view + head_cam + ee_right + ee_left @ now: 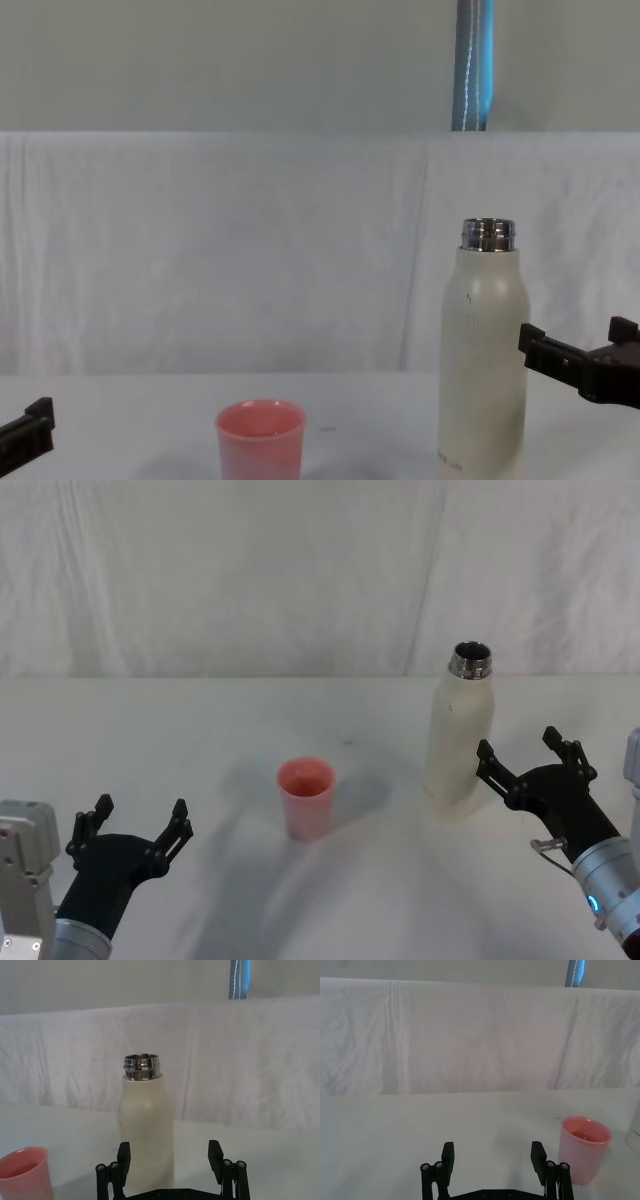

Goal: Grasp the thermos with one hand and pour water into the cup lid.

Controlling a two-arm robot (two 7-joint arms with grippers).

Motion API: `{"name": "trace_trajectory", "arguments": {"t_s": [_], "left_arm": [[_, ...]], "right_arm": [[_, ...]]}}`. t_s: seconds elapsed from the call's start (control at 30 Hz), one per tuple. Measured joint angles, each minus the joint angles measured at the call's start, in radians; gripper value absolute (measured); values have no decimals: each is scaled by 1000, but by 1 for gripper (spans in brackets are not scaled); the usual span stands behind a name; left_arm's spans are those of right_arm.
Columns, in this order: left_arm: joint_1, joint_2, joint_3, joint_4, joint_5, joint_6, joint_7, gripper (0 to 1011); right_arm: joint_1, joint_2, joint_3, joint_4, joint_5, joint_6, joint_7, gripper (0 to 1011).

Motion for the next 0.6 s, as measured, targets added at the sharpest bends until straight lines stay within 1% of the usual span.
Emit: {"name": "trace_trajectory", "arguments": {"t_s": [0.03,0.17,0.27,0.37,0.47,0.6], "left_arm": [[0,0,0,0,0,0,0,1001],[0,0,0,0,0,0,0,1001],[0,0,0,0,0,0,0,1001],[0,0,0,0,0,0,0,1001],[0,0,0,0,0,0,0,1001],[0,0,0,0,0,0,0,1001]], "right_arm": [[-1,-2,0,4,-11,-16,-2,1001],[-3,-8,0,13,-42,-50,-6,1001],[-5,-10,1,17,-57,-63,-7,1001],[-8,-13,2,22,-87,-83,-10,1001],[-12,-15,3,24,-105,-94,-12,1001],[-18,-18,6,24,-121,-103,-12,1001]]}}
